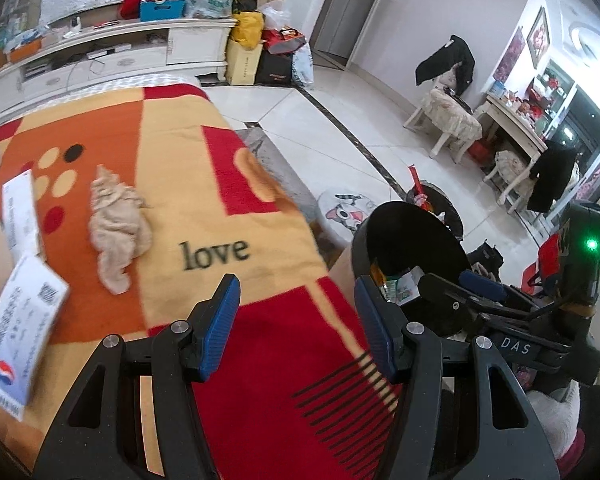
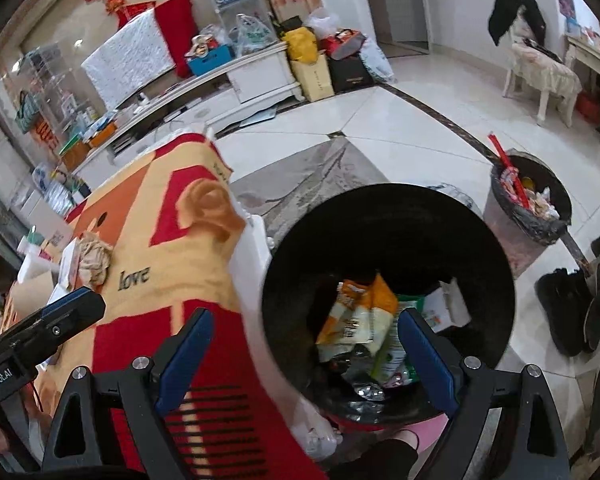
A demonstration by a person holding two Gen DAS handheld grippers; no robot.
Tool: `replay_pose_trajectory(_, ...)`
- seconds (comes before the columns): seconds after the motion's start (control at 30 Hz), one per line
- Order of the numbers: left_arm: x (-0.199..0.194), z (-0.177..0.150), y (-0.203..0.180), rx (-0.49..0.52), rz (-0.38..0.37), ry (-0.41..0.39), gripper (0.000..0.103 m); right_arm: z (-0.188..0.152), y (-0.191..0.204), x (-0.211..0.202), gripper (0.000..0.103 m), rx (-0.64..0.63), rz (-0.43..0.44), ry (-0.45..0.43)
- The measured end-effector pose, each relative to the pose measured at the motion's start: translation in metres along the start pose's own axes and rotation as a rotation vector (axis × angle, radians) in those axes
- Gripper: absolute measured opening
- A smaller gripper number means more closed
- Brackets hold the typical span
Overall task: Collect trash
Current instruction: 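Move both open tools back to the table toward the white box and cloth, then grasp the white medicine box with the left tool while the right tool grasps the beige crumpled cloth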
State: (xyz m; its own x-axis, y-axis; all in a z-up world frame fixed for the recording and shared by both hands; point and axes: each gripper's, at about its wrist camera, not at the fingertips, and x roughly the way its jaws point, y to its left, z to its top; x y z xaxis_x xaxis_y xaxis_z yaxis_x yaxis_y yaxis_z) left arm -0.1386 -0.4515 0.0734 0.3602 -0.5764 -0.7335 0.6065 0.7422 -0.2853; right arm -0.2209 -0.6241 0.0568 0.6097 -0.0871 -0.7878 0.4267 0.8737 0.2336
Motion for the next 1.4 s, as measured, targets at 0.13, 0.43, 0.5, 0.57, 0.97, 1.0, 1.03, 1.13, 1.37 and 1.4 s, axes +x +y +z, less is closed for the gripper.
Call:
replay_pose_trajectory(0.13, -0.016, -0.010, 0.016, -0.017, 0.015, -0.009, 0.058, -0.002, 0.021, -0.003, 0.092, -0.036, 0.012, -0.003)
replay_pose_trajectory(0.43, -0.068, -0.040, 0.079, -0.079, 0.038, -0.025, 0.058, -0.011, 0.077, 0.001, 0.092, -0.137, 0.089, 0.028)
replay_pose_trajectory(0.5, -0.079, -0.046, 0.095, -0.096, 0.050, -0.026, 0.058, -0.015, 0.095, 0.003, 0.092, -0.176, 0.112, 0.033)
replay_pose_trajectory(0.57, -0.091, -0.052, 0.114, -0.112, 0.070, -0.031, 0.058, -0.017, 0.109, 0.007, 0.092, -0.200, 0.139, 0.044)
replay_pose_trajectory(0.97, -0.103, -0.065, 0.168, -0.147, 0.146, -0.004, 0.065, -0.042, 0.182, 0.045, 0.092, -0.347, 0.149, 0.142)
replay_pose_trajectory(1.0, -0.101, -0.064, 0.168, -0.141, 0.145, 0.000, 0.065, -0.044, 0.185, 0.048, 0.092, -0.357, 0.136, 0.146)
replay_pose_trajectory(1.03, -0.099, -0.062, 0.167, -0.132, 0.146, 0.006, 0.065, -0.045, 0.185, 0.049, 0.092, -0.364, 0.125, 0.148)
replay_pose_trajectory(1.13, -0.092, -0.056, 0.165, -0.104, 0.158, 0.013, 0.065, -0.045, 0.183, 0.054, 0.092, -0.373, 0.096, 0.157)
replay_pose_trajectory(1.37, -0.064, -0.046, 0.157, -0.040, 0.200, 0.060, 0.065, -0.047, 0.176, 0.057, 0.092, -0.361, 0.086, 0.169)
replay_pose_trajectory(1.4, -0.059, -0.045, 0.158, -0.039, 0.204, 0.072, 0.065, -0.047, 0.175, 0.057, 0.092, -0.358, 0.086, 0.170)
